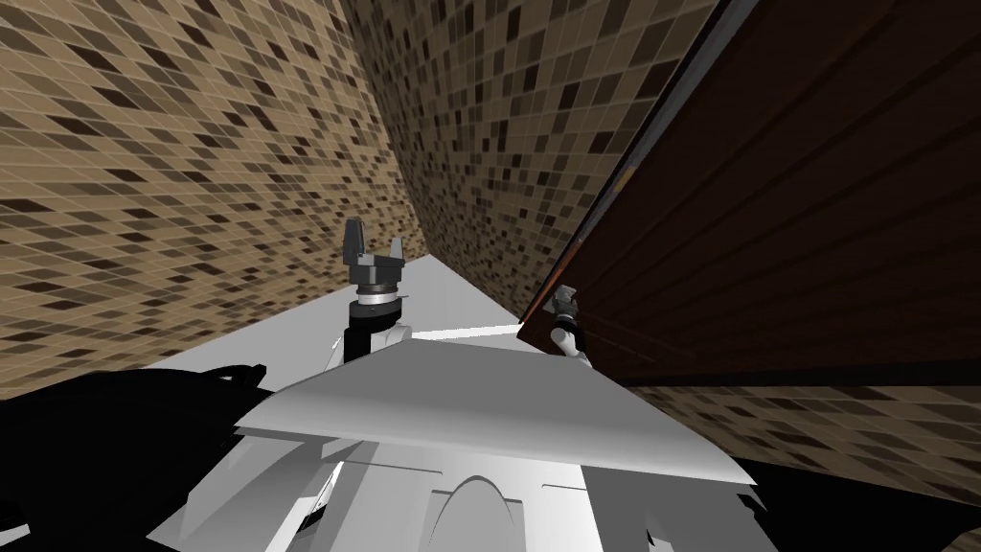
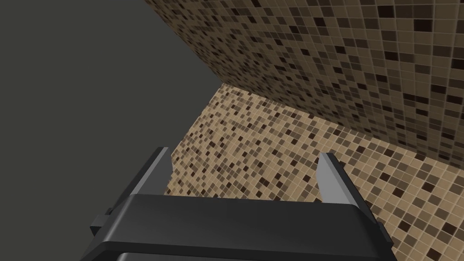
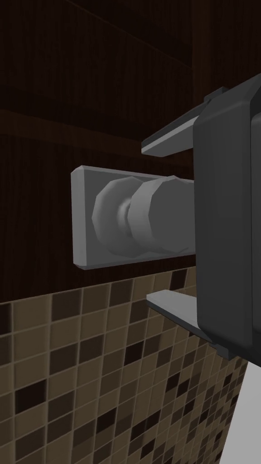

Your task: Pull the door open

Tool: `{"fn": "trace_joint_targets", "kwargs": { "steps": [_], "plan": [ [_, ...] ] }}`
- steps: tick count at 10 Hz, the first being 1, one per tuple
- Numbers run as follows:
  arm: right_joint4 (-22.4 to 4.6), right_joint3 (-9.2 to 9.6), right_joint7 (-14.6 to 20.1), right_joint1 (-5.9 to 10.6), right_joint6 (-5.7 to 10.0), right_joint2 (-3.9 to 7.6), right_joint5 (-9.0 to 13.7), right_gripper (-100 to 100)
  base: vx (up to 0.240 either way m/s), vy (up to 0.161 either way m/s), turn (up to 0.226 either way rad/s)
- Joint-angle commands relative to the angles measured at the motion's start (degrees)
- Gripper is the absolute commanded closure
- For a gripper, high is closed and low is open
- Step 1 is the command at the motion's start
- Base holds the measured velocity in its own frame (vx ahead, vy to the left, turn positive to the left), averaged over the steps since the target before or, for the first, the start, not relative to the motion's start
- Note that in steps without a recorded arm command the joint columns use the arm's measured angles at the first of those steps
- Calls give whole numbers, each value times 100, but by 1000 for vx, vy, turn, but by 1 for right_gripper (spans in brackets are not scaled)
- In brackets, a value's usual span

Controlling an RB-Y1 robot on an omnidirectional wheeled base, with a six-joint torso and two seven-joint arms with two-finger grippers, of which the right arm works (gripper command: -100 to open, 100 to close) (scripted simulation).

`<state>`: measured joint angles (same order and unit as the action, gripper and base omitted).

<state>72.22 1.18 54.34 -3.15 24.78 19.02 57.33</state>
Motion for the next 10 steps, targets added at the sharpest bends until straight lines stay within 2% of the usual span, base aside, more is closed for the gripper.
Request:
{"fn": "trace_joint_targets", "kwargs": {
  "steps": [1,2,7,8,10],
  "plan": [
    [0,0,0,0,0,0,0,-100,85,-7,27],
    [0,0,0,0,0,0,0,100,-11,-3,-39],
    [0,0,0,0,0,0,0,100,-17,-1,1],
    [27,85,106,-58,6,98,5,100,-131,-40,136],
    [74,179,219,-106,23,197,8,100,-255,-63,172]
  ]
}}
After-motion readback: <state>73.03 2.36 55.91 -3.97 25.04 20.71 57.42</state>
